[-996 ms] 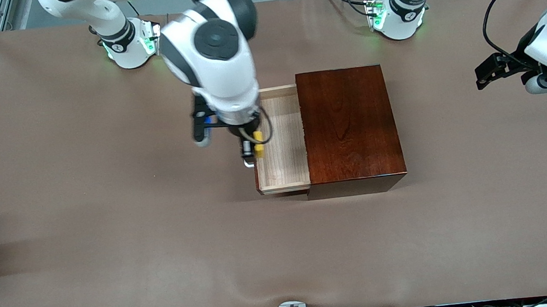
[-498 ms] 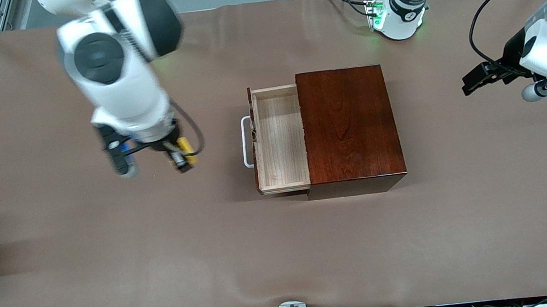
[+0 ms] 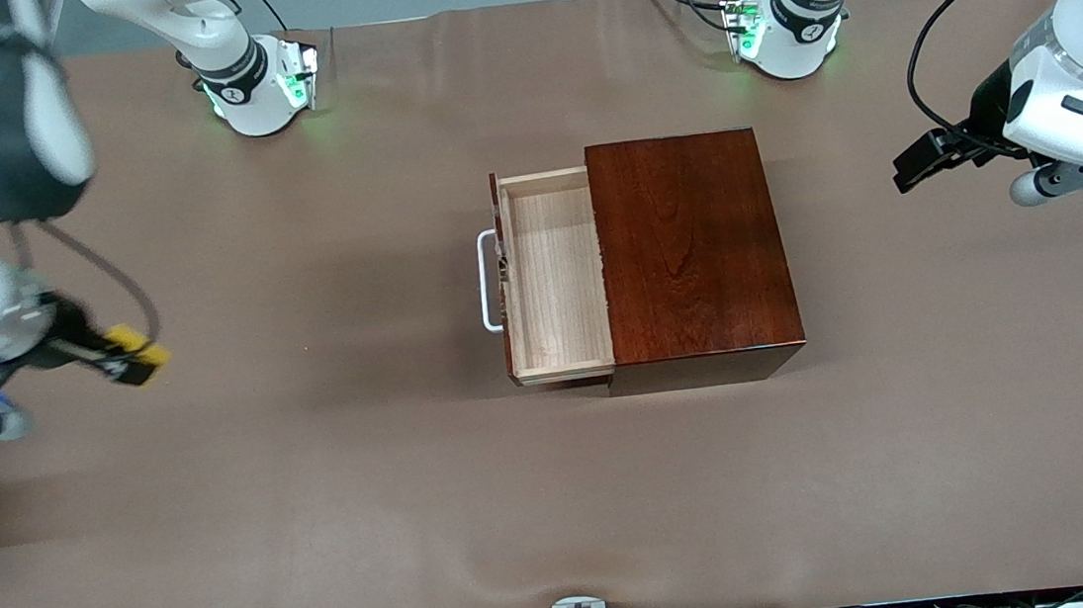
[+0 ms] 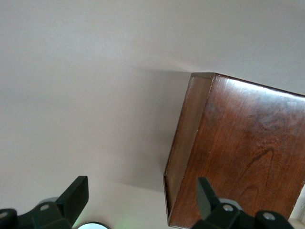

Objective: Open drawer, take yellow block, close drawer
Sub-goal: 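Lift the yellow cube out of the drawer with the right gripper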

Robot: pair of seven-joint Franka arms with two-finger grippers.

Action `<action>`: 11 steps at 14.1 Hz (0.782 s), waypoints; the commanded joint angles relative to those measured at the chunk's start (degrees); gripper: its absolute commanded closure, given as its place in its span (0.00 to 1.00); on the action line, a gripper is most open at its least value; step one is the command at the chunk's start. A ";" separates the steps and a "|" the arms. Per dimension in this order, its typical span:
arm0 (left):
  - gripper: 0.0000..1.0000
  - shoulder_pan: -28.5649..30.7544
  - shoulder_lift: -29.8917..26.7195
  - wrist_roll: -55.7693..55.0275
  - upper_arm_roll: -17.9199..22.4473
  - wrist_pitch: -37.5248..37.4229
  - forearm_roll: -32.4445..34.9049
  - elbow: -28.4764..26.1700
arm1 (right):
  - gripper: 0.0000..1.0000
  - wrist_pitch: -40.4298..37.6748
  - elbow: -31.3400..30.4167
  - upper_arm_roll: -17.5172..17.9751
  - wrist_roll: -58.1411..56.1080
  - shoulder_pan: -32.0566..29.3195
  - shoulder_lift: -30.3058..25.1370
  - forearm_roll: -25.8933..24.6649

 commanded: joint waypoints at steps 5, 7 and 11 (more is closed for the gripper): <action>0.00 -0.23 0.24 -5.74 -2.05 -0.33 -1.08 0.55 | 0.84 20.70 -7.82 1.47 -26.50 -9.02 9.12 3.13; 0.00 -0.32 1.20 -9.78 -4.67 -0.33 -0.99 0.55 | 0.84 24.84 -7.74 1.47 -30.47 -9.72 13.17 4.19; 0.00 -1.55 4.88 -19.17 -8.72 0.02 -1.34 2.73 | 0.84 26.80 -7.91 1.56 -33.56 -10.34 19.95 4.28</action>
